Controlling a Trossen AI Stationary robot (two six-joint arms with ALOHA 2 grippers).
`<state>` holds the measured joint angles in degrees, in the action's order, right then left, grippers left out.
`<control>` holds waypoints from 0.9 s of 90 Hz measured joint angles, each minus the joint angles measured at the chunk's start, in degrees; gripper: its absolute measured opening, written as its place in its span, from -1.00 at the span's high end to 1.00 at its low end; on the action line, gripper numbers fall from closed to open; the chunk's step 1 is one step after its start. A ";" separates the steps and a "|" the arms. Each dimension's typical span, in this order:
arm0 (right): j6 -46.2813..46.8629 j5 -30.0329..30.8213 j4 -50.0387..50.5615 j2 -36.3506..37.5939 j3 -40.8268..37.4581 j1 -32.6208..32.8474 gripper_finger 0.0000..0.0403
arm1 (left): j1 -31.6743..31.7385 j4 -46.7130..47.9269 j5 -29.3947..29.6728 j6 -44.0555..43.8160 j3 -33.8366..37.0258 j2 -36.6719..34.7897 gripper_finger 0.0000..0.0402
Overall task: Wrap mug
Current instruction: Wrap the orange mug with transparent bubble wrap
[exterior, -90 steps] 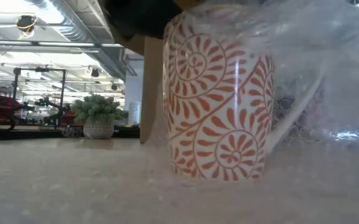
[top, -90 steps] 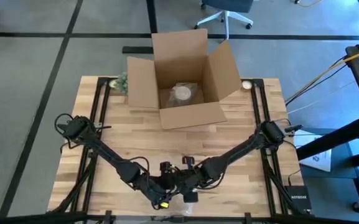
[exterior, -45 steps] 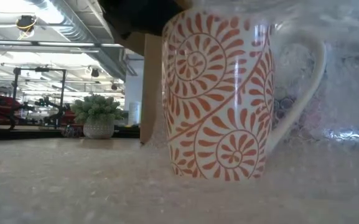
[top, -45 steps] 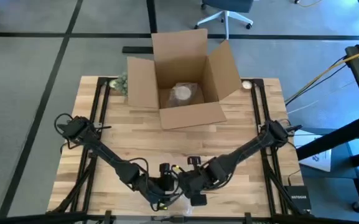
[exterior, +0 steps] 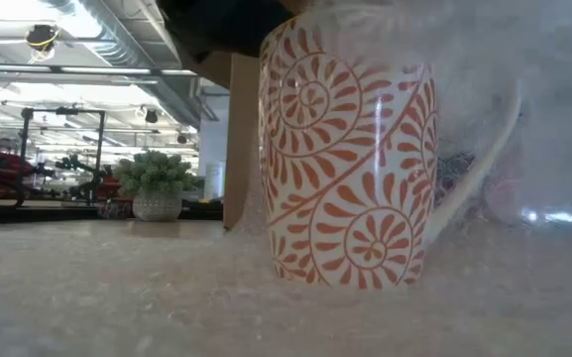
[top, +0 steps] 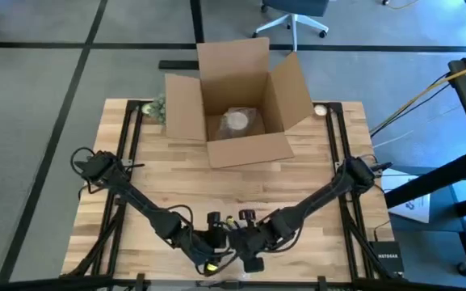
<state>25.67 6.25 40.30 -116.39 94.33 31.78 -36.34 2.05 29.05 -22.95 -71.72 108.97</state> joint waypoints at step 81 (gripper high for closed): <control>-2.04 -3.09 -6.89 0.34 -6.00 -4.08 0.99 | -0.04 -0.62 -0.18 0.87 0.04 0.07 -0.19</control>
<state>23.63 3.15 33.41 -116.05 88.33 27.70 -36.38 1.43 28.87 -22.08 -71.68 109.03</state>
